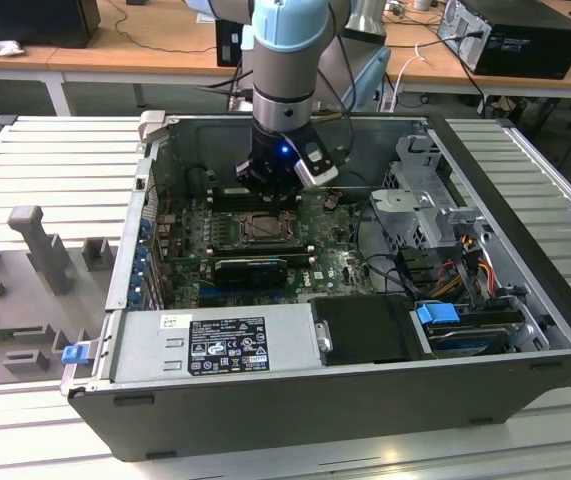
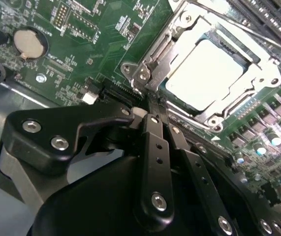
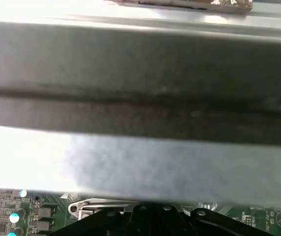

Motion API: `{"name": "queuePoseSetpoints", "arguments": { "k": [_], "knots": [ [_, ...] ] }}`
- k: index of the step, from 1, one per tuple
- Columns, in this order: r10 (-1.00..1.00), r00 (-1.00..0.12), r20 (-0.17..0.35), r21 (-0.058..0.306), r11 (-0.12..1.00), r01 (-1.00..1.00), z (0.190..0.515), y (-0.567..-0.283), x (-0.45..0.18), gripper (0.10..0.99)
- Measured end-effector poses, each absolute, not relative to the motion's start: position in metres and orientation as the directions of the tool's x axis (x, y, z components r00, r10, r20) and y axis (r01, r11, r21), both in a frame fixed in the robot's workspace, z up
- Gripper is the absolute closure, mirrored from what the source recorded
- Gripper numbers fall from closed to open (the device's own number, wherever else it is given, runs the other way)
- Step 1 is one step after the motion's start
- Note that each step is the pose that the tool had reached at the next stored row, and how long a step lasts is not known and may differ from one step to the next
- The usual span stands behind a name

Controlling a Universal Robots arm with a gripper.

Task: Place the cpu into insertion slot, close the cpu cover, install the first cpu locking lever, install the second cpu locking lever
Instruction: 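Install the first cpu locking lever, then install the second cpu locking lever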

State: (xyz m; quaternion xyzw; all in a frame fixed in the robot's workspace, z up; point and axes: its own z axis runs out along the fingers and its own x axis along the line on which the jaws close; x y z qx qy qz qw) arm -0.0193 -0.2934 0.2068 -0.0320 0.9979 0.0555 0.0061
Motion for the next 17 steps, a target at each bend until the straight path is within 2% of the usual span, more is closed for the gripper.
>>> {"name": "queuePoseSetpoints", "arguments": {
  "k": [3, 17],
  "knots": [
    [-0.063, -0.998, -0.016, 0.11, 0.992, -0.064, 0.2188, -0.2935, -0.0194, 0.98],
    [-0.063, -0.998, -0.016, 0.11, 0.992, -0.064, 0.219, -0.3009, -0.0193, 0.98]
  ]
}}
